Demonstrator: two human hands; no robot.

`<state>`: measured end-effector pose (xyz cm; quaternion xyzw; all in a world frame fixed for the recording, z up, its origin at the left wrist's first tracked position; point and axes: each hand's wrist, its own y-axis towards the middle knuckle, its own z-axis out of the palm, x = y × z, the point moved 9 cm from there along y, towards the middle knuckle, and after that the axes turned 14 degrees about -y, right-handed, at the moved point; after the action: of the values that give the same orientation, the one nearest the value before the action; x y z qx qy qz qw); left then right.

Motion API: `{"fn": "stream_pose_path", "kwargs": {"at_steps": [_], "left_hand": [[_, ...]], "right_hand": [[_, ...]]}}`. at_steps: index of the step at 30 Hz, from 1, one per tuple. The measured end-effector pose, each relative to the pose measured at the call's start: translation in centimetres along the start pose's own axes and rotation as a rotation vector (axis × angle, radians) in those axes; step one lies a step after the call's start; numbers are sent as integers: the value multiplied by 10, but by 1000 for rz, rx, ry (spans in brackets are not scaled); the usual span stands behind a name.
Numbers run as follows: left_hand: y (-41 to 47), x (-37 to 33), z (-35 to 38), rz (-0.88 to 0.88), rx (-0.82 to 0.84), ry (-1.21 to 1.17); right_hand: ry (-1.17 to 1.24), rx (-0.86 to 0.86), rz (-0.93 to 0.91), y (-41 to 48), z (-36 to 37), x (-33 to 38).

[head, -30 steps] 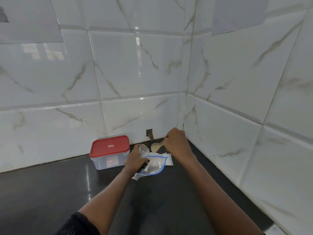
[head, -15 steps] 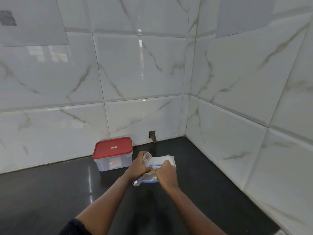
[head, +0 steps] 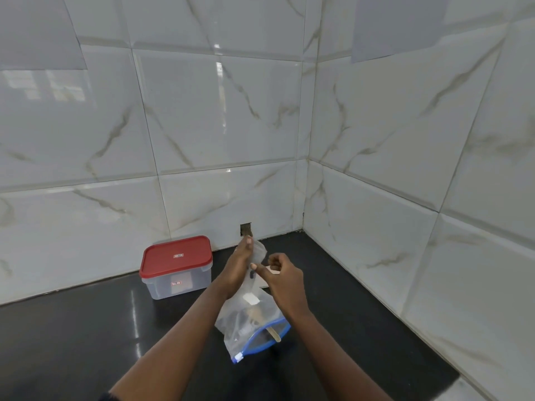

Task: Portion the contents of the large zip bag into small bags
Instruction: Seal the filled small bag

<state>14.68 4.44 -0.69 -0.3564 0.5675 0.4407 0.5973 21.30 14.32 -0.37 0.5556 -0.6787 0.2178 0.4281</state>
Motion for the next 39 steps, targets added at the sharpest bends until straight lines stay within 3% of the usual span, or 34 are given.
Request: {"fn": "stream_pose_path", "kwargs": {"at_steps": [7, 12, 17, 23, 30, 36, 39], "left_hand": [[9, -14, 7, 94, -25, 12], [16, -12, -13, 84, -167, -123], [19, -11, -17, 99, -112, -261], [24, -13, -7, 227, -90, -34], [36, 9, 13, 148, -96, -255], [48, 19, 37, 137, -74, -262], [55, 19, 48, 149, -72, -188]], "right_hand": [[114, -272, 89, 12, -36, -14], [281, -242, 136, 19, -46, -14], [295, -255, 158, 24, -51, -13], [197, -294, 229, 27, -51, -29], [189, -192, 172, 41, -45, -36], [34, -201, 169, 55, -61, -41], [112, -224, 182, 62, -71, -45]]}}
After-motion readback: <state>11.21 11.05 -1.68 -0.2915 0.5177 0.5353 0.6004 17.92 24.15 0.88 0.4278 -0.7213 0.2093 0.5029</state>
